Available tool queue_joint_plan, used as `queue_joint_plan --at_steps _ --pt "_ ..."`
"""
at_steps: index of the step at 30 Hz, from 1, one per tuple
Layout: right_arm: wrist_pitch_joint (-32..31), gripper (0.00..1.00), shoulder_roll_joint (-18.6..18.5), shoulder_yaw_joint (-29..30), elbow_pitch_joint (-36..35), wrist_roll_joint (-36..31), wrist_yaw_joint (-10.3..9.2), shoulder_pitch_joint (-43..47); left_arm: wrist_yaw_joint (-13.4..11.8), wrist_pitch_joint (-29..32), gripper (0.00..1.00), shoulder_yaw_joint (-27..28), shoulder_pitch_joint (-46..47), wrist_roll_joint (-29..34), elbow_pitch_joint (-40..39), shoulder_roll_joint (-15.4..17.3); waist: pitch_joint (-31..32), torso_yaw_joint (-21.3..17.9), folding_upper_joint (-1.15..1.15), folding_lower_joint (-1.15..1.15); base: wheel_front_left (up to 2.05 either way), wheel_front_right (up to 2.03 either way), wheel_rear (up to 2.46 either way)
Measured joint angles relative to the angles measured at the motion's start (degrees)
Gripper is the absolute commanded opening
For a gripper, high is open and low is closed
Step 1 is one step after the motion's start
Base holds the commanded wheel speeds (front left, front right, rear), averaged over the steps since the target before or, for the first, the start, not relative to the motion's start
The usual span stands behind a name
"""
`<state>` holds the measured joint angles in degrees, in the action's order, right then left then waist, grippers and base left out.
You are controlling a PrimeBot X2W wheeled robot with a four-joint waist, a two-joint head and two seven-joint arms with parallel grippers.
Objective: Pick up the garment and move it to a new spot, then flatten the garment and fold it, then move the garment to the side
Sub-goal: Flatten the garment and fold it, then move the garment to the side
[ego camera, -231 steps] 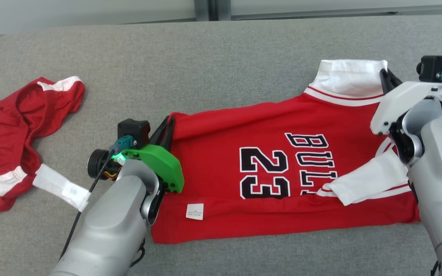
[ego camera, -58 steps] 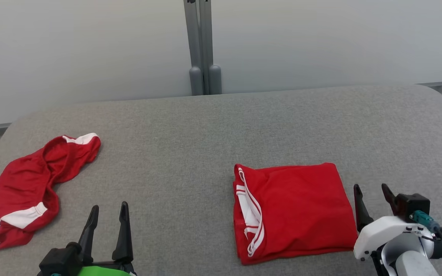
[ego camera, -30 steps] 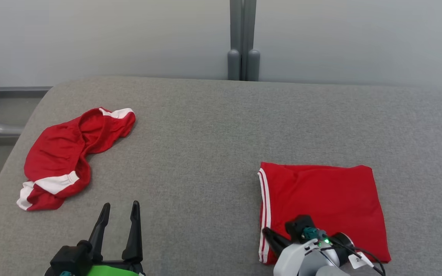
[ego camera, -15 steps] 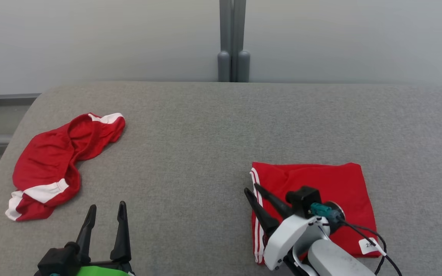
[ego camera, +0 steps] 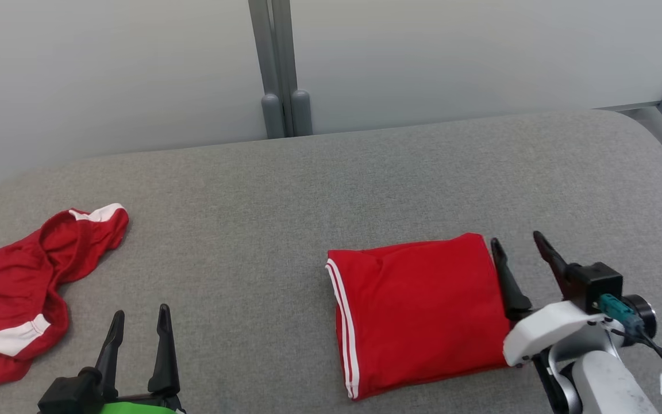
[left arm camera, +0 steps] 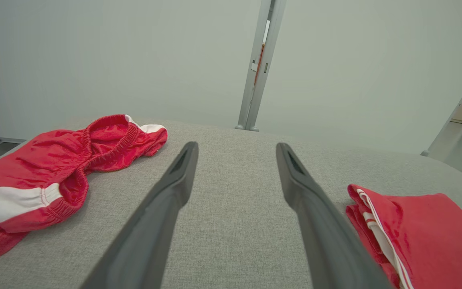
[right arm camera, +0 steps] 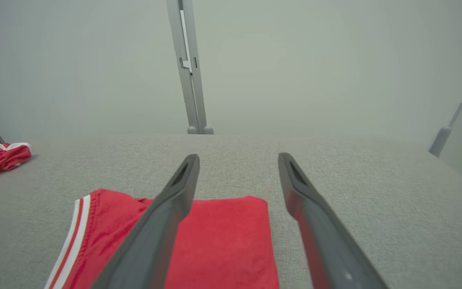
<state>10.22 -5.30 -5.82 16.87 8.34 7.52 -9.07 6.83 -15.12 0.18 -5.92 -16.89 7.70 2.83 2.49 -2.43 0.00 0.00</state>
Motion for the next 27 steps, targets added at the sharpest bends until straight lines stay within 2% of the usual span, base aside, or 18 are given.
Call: queue_joint_plan --at_steps 4,10,27 --pt "0.07 1.0 -1.21 2.44 -0.96 0.89 0.0 2.11 0.24 0.0 1.0 0.6 -0.01 0.41 0.35 0.0 0.42 -0.31 0.0 0.0 0.0 0.0 0.0" --pt "1.56 1.0 -3.14 2.43 1.77 2.43 0.0 3.35 0.46 0.0 1.0 0.97 -0.42 0.46 1.53 0.0 1.2 0.11 0.0 0.0 0.0 0.0 0.0" --pt "4.01 1.0 -2.65 3.27 5.93 3.97 0.0 4.1 0.48 0.0 1.0 0.8 -1.13 0.22 1.55 0.0 2.6 0.69 0.0 0.0 0.0 0.0 0.0"
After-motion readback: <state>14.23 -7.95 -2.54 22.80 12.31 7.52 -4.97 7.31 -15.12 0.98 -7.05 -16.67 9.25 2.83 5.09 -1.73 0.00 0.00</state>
